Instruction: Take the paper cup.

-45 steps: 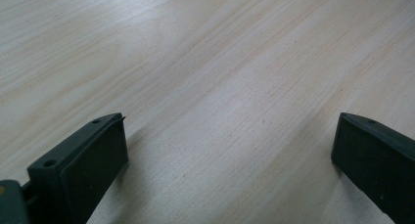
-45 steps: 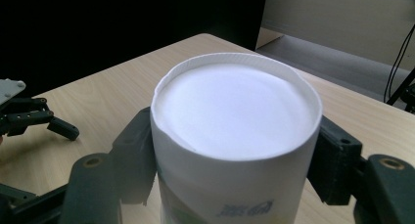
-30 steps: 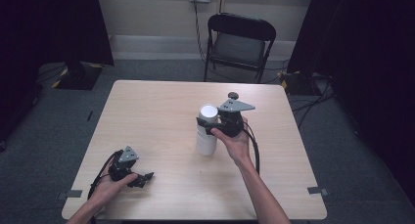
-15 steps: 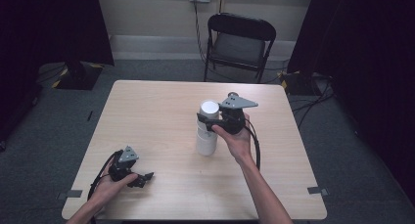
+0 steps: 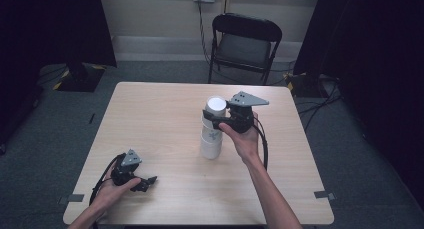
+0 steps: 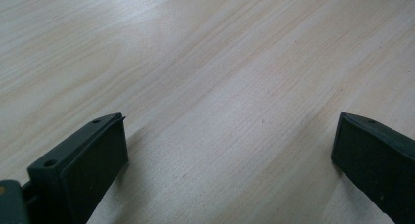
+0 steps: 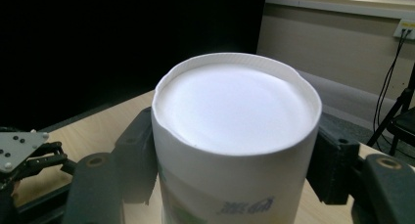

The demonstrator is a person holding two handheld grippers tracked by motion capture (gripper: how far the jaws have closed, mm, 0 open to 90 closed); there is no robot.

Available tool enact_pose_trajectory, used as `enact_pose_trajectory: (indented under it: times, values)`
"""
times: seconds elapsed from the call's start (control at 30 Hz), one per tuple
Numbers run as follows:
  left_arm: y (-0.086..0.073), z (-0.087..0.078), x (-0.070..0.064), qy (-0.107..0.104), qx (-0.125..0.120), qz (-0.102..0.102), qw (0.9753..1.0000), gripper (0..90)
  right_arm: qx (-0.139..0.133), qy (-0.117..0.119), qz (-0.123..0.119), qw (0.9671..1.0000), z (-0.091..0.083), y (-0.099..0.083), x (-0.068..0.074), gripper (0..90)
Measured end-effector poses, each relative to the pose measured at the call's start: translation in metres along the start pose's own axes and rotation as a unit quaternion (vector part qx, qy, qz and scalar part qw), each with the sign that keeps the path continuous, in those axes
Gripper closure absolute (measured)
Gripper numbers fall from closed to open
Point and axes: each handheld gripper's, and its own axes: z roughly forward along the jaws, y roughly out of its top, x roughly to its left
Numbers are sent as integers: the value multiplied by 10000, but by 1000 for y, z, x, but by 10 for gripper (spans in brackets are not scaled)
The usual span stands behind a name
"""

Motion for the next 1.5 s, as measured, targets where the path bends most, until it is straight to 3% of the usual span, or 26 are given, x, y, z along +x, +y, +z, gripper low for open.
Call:
enact_pose_trajectory:
  times: [0.4, 0.53, 0.8, 0.87, 1.3, 1.5]
  values:
    - [1, 0, -2, 63, -25, -83, 9999, 12, -215, -10, -10, 9998, -9, 13, 1, 327]
    - [3, -3, -4, 68, -60, 12, 10000, 173, -287, -121, -43, 9995, -13, 17, 2, 328]
    - [5, -4, -8, 124, -81, 130, 9998, 173, -361, -117, -21, 9993, -25, 23, 4, 331]
    - [6, -6, -8, 100, -140, 81, 9998, 174, -377, -114, -32, 9992, -29, 23, 5, 331]
    - [10, -18, -8, -14, -529, -67, 9986, 188, -417, -86, 91, 9991, -62, 9, 5, 332]
    - [12, -20, -12, -15, -643, -12, 9979, 206, -350, -62, 168, 9992, -70, 0, 9, 333]
